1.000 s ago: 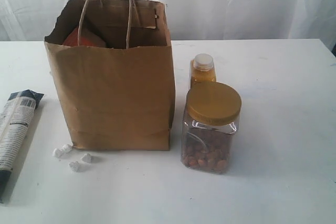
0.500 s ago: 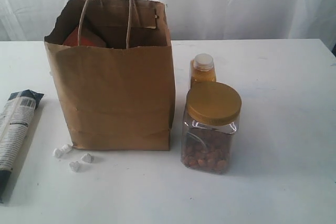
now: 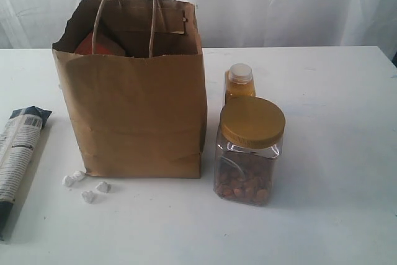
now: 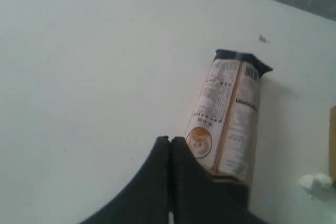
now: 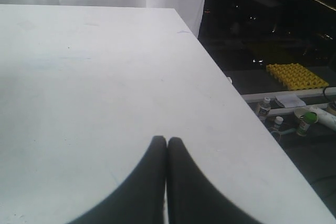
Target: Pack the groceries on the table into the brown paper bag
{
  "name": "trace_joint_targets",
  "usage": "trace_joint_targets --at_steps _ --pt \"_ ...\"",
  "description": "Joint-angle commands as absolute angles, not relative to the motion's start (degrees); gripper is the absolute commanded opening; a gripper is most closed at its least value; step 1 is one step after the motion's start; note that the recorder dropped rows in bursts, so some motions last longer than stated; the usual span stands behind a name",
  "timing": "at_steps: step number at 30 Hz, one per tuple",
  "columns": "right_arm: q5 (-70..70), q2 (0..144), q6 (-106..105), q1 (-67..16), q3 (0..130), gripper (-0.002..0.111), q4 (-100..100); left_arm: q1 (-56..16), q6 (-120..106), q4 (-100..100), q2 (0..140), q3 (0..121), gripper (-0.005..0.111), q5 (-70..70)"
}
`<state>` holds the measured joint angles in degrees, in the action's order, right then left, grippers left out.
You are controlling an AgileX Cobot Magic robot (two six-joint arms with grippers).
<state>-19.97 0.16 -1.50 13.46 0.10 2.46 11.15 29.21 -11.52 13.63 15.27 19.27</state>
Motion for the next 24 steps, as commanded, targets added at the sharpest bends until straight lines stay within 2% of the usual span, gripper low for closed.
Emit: trace_joint_targets --at_steps 1,6,14,17,24 --pt "-19.7 0.0 -1.3 13.7 0.0 0.0 2.6 11.2 30.0 -13.9 13.3 10.8 0.0 18.4" --pt "-19.7 0.0 -1.3 13.7 0.0 0.0 2.6 11.2 30.0 -13.9 12.5 9.4 0.0 14.0" --pt "-19.7 0.0 -1.3 13.7 0.0 0.0 2.6 11.2 29.4 -15.0 0.1 4.0 0.0 4.1" --pt "-19.7 0.0 -1.3 13.7 0.0 0.0 2.6 11.3 28.0 -16.1 0.0 2.7 0.0 1.1" --pt "-19.7 0.0 -1.3 13.7 0.0 0.0 2.6 11.3 26.1 -22.5 0.0 1.7 0.0 15.9"
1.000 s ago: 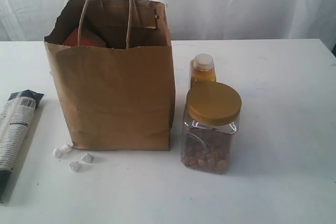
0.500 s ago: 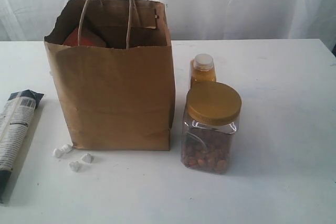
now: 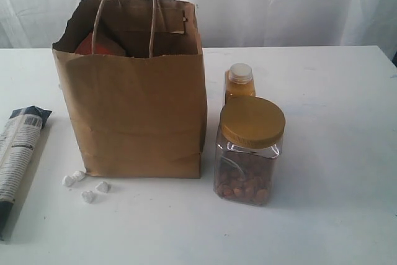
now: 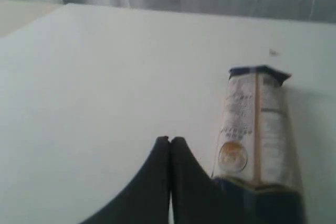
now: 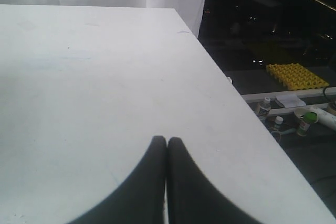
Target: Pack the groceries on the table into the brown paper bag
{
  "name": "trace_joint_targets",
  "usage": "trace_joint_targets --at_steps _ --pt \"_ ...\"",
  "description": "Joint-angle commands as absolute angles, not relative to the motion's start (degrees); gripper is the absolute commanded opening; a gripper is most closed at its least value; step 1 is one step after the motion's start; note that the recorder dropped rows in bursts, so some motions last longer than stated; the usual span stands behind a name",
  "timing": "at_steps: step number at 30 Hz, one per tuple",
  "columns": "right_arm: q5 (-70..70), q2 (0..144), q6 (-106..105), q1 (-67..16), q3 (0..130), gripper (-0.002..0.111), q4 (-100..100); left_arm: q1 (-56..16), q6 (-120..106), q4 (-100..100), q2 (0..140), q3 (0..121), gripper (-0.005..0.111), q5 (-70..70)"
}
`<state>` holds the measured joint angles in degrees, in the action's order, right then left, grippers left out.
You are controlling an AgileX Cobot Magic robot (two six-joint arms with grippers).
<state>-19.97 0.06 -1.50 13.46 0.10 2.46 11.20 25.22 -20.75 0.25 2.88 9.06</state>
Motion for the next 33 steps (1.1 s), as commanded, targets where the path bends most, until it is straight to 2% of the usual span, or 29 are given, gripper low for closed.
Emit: trace_joint_targets --at_steps 1,6,9,13,23,33 --pt "-19.7 0.0 -1.3 13.7 0.0 0.0 2.6 11.3 26.1 -22.5 0.0 1.0 0.0 14.6" --pt "-19.7 0.0 -1.3 13.7 0.0 0.0 2.6 10.7 27.8 -22.4 0.0 0.5 0.0 10.9" --pt "-19.7 0.0 -1.3 13.7 0.0 0.0 2.6 7.3 27.6 -22.6 0.0 0.5 0.0 9.1" --pt "-19.7 0.0 -1.3 13.7 0.0 0.0 2.6 7.4 27.4 -19.7 0.0 0.0 0.0 15.8" --pt "-19.7 0.0 -1.3 13.7 0.0 0.0 2.6 7.4 26.5 -8.4 0.0 0.0 0.0 13.2" --pt "-19.7 0.0 -1.3 13.7 0.0 0.0 2.6 7.4 27.0 -8.3 0.0 0.0 0.0 13.3"
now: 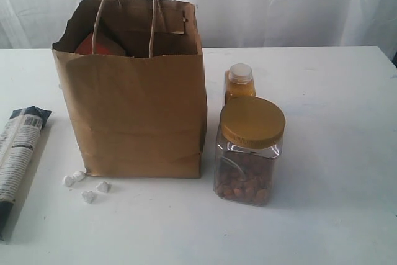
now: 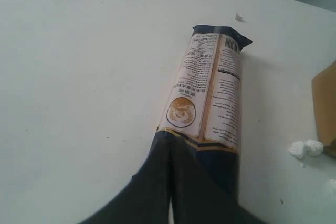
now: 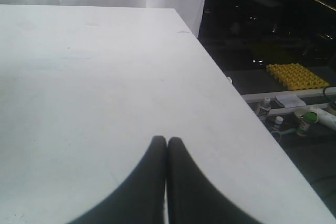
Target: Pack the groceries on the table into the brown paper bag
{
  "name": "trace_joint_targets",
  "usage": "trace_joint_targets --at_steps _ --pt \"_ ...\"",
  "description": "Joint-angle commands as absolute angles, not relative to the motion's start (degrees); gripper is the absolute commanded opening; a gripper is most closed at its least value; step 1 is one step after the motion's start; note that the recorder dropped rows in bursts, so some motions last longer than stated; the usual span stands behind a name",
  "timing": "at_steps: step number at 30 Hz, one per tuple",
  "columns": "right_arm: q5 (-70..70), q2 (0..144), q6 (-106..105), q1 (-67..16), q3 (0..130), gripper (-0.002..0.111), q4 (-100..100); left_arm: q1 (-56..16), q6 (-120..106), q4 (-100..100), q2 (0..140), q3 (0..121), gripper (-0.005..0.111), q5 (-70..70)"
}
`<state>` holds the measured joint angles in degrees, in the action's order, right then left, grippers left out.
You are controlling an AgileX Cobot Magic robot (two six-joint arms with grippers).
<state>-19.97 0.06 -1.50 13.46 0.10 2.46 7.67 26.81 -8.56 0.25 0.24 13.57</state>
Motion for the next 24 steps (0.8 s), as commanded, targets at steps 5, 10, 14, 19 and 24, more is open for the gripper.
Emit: trace_joint_targets --at_steps 5,10,14,19,24 --pt "-19.7 0.0 -1.3 13.7 0.0 0.0 2.6 7.2 27.0 -8.4 0.0 0.0 0.0 13.3" --pt "-19.7 0.0 -1.5 13.7 0.0 0.0 3.1 7.3 27.0 -8.6 0.0 0.0 0.0 13.3" --pt "-19.7 0.0 -8.9 13.7 0.0 0.0 10.3 7.3 27.0 -8.6 0.0 0.0 0.0 13.3" --pt "-17.0 0.0 -18.0 13.7 0.0 0.0 19.4 4.9 27.0 -9.3 0.0 0.0 0.0 13.5" --pt "3.9 0.0 -10.4 13.7 0.0 0.0 10.7 2.0 27.0 -9.5 0.0 0.0 0.0 13.5"
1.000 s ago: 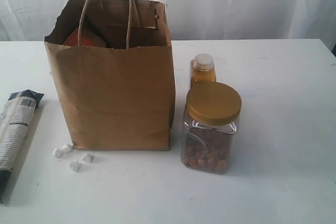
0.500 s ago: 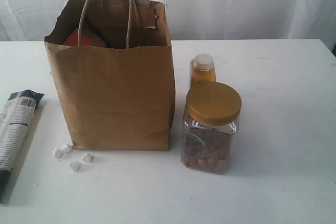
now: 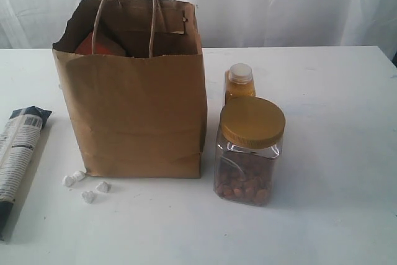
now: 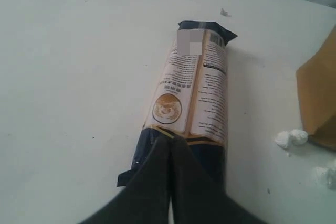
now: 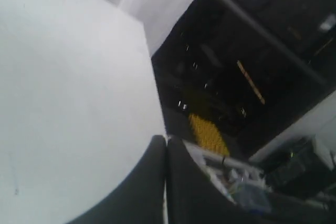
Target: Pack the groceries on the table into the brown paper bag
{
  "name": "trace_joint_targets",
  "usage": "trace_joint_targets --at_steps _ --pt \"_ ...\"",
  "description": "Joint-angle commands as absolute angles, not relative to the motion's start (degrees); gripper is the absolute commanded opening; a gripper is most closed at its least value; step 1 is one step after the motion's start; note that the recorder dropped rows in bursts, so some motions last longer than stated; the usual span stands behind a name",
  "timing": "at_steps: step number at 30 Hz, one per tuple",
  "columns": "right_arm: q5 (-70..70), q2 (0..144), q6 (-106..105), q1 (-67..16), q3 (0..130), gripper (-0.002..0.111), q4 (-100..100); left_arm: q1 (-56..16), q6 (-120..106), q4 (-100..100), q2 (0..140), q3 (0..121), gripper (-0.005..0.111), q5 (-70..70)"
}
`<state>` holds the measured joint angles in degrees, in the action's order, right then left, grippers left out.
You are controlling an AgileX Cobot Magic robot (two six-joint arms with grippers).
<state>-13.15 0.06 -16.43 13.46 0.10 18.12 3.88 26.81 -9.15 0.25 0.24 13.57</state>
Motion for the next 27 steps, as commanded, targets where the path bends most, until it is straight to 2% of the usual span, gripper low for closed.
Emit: trace_joint_targets --at_steps 1,4,7,12,14,18,23,27 --pt "11.2 0.0 -2.0 13.7 0.0 0.0 5.3 1.6 27.0 -9.5 0.0 0.0 0.0 13.5" --pt "30.7 0.0 25.0 13.7 0.0 0.0 -5.5 1.3 27.0 -9.5 0.0 0.0 0.0 13.5" --pt "40.0 0.0 35.2 13.7 0.0 0.0 -16.0 1.3 27.0 -9.5 0.0 0.0 0.0 13.5" --pt "39.2 0.0 35.6 13.7 0.0 0.0 -34.0 1.3 27.0 -9.5 0.0 0.0 0.0 13.5" --pt "40.4 0.0 46.6 13.7 0.0 0.0 -36.6 0.8 27.0 -9.5 0.0 0.0 0.0 13.5" --pt "40.2 0.0 68.7 13.7 4.1 0.0 -28.3 0.4 27.0 -9.5 0.0 0.0 0.0 13.5" --pt "39.8 2.7 69.1 13.7 17.7 0.0 -14.7 0.4 27.0 -9.5 0.0 0.0 0.0 13.5" --pt "39.8 10.4 67.0 13.7 30.0 0.0 6.8 0.4 27.0 -9.5 0.0 0.0 0.0 13.5"
